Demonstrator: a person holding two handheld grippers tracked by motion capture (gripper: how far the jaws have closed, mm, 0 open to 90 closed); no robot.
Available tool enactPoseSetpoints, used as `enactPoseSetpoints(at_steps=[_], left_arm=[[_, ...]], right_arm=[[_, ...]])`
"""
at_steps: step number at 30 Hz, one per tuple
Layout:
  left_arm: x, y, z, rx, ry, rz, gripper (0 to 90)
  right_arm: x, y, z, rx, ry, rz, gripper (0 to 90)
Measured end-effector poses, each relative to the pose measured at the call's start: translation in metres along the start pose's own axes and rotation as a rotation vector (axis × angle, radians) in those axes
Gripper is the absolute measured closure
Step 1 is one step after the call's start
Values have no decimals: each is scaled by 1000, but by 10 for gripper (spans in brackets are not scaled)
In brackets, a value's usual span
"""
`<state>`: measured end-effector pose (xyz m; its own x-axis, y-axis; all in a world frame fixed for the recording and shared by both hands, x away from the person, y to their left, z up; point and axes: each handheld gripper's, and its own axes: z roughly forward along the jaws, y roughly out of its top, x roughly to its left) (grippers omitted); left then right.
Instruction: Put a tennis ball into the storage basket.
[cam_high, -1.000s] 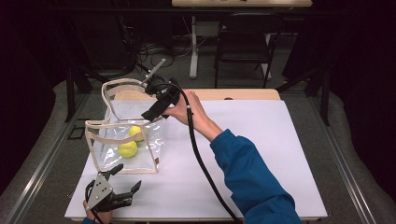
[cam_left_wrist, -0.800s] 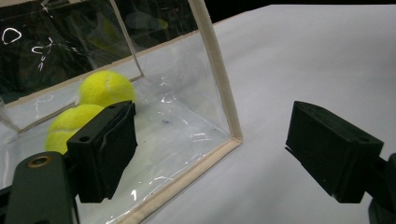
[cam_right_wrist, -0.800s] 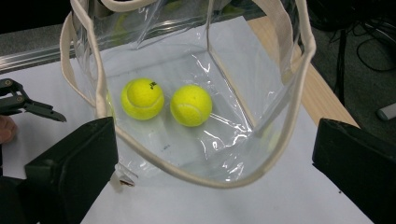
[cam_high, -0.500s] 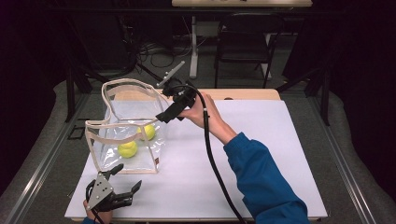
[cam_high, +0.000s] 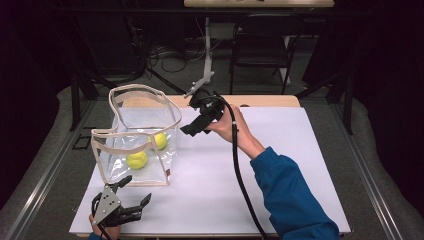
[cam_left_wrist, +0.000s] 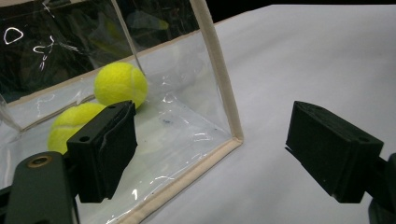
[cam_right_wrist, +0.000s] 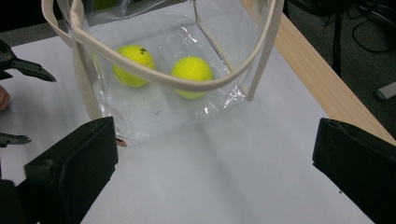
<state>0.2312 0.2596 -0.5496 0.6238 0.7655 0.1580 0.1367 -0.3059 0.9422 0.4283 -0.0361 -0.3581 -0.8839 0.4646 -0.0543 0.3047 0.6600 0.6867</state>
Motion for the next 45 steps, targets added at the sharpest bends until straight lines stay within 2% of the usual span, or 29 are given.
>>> enactPoseSetpoints(at_steps=[22,37,45], left_arm=[[0,0,0,2,1,6,159],[0,0,1,2,1,5,159],[-1,0,1,2,1,6,159]], right_arm=[[-8,-56,-19,4,-42,40,0],[-8,-86,-30,-3,-69,48,0],[-8,-102,-34,-4,-70,68,0]])
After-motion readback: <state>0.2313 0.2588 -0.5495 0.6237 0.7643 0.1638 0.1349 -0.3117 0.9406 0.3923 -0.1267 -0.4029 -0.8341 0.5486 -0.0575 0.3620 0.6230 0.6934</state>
